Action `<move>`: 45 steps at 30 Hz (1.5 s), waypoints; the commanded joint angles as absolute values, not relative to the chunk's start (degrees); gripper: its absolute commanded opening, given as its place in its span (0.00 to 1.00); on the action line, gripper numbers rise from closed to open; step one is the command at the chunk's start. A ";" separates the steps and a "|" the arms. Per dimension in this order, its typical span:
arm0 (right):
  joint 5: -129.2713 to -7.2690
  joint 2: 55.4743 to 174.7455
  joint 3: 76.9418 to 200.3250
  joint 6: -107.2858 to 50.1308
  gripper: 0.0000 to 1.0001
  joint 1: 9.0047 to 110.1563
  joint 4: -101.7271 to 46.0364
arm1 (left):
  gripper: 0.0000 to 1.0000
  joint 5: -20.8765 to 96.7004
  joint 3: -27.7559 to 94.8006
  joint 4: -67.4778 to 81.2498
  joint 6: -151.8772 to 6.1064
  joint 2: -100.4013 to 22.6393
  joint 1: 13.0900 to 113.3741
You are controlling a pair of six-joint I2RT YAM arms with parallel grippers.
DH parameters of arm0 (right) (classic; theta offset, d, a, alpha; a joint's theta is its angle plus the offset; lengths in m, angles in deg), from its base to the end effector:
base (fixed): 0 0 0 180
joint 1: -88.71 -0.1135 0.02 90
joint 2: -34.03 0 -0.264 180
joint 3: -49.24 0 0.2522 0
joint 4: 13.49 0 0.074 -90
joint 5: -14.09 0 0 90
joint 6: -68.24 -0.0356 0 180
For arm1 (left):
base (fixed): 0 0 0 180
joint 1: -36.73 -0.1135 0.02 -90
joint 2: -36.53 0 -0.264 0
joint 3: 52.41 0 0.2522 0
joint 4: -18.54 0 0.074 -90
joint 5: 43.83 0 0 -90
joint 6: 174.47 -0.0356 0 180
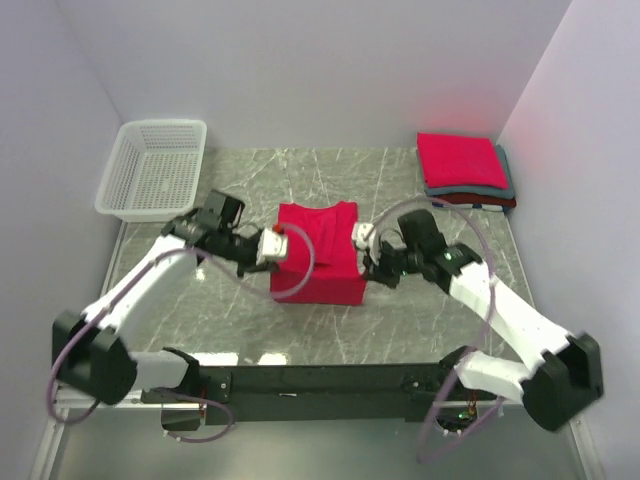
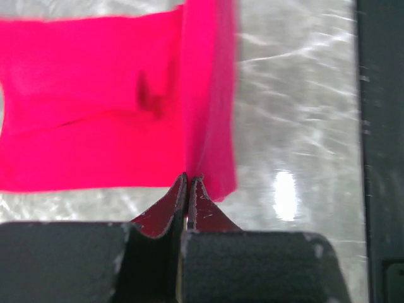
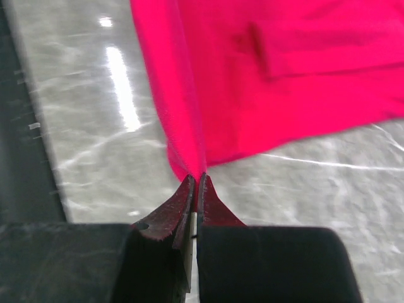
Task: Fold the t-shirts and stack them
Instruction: Fold the tshirt
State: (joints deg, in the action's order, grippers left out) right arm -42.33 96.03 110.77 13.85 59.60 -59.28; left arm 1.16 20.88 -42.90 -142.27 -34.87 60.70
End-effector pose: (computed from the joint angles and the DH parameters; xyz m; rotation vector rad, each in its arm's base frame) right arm 0.1826 0.1242 0.2696 -1.4524 1.7767 0.6344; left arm 0.2074 -0.1197 0.2865 1.7168 1.5832 -0.7361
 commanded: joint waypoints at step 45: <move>-23.18 136.42 135.07 -17.53 0.41 66.56 -58.64 | 0.56 -0.49 22.60 -32.30 -126.38 -49.86 56.15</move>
State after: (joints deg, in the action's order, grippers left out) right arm -27.55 139.24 131.51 -12.35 65.77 -63.32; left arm 5.88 18.39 -30.64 -122.59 -49.60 54.10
